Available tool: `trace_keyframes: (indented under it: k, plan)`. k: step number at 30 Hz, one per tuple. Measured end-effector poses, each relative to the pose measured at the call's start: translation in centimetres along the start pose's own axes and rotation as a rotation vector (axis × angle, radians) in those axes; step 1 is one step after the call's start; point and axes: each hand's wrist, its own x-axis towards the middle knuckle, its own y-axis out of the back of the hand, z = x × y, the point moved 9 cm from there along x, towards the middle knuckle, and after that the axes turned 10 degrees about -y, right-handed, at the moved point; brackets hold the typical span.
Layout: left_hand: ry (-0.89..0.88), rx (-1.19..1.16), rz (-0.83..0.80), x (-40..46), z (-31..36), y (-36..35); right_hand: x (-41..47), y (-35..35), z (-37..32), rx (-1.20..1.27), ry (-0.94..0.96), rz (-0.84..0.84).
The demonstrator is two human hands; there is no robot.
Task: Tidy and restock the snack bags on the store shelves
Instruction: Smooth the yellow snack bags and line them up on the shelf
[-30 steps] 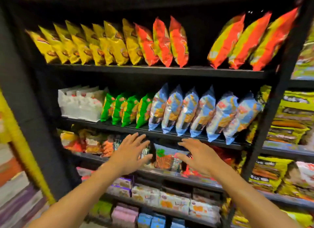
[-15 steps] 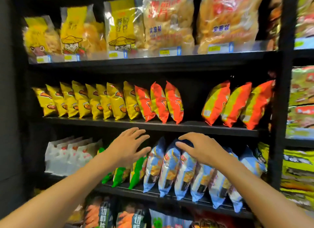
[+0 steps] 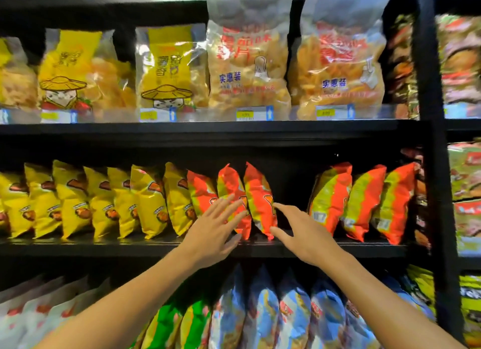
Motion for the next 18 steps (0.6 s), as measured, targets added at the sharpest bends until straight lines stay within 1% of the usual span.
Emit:
trace_keyframes:
  k: [3, 7, 10, 13, 16, 18]
  plan:
    - [-0.054, -0.015, 0.061, 0.7, -0.7, -2.2, 2.0, -1.0, -0.3, 0.087, -0.041, 0.047]
    - [-0.059, -0.051, 0.077, 0.4, -1.0, -5.2, 5.0, -2.7, 0.4, 0.197, -0.17, 0.04]
    - [-0.063, -0.073, 0.123, 0.5, -1.0, -5.3, 6.8, -4.1, 0.5, 0.242, -0.244, 0.026]
    - [-0.052, -0.098, 0.148, 0.2, -1.1, -5.0, 7.6, -6.1, 0.7, 0.221, -0.303, 0.011]
    - [-0.043, -0.099, 0.158, 0.0, -1.0, -5.0, 7.6, -6.2, 1.6, 0.173, -0.339, 0.094]
    - [-0.042, -0.095, 0.163, 0.0, -1.0, -5.1, 7.1, -4.7, 2.2, 0.216, -0.319, 0.19]
